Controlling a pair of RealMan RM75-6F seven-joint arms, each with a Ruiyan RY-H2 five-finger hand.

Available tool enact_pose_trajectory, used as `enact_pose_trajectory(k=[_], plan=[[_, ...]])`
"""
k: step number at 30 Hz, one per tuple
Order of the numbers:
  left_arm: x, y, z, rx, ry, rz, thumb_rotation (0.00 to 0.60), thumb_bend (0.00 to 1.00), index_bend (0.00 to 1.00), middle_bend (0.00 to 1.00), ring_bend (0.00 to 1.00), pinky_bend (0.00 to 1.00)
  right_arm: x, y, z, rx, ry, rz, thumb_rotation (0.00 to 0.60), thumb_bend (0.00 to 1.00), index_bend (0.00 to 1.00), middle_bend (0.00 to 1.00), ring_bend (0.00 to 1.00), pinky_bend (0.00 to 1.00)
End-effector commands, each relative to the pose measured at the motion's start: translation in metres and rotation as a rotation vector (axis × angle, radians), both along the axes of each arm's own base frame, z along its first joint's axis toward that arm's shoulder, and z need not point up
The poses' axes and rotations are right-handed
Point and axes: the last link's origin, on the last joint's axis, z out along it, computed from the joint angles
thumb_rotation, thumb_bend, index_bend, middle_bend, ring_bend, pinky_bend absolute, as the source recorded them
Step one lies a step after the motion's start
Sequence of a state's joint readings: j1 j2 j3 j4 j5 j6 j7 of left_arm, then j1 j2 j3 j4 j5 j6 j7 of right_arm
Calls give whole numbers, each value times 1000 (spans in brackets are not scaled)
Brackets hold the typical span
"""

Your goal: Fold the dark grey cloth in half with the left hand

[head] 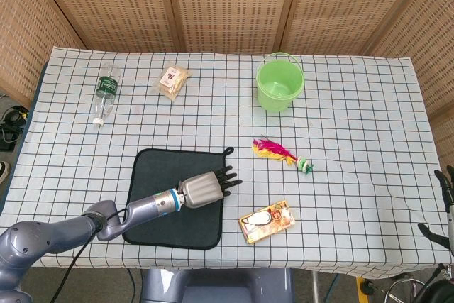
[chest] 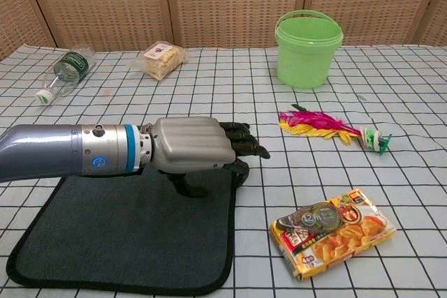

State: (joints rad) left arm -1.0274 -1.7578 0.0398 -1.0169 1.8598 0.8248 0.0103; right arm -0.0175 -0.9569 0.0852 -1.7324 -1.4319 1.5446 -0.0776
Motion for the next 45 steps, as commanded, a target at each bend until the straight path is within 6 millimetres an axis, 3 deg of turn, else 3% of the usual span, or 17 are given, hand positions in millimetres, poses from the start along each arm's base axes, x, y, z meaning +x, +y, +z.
enact_pose_trajectory(k=[1,20,29,45], plan=[[1,0,-2,1,-1,1,600,393,348,0,0,0,0,0,0,0,-1,0,600,0,0,0,0,0],[10,1,-15,8,20,-6,600,414,385,0,0,0,0,1,2,-2,-9,-2,600,0,0,0,0,0],[9,1,-15,14,14,2,600,416,536,0,0,0,0,1,3,-2,-12,-1,600,0,0,0,0,0],[2,1,-1,36,-14,5,600,416,639,0,0,0,1,3,4,-1,-17,4,600,0,0,0,0,0]])
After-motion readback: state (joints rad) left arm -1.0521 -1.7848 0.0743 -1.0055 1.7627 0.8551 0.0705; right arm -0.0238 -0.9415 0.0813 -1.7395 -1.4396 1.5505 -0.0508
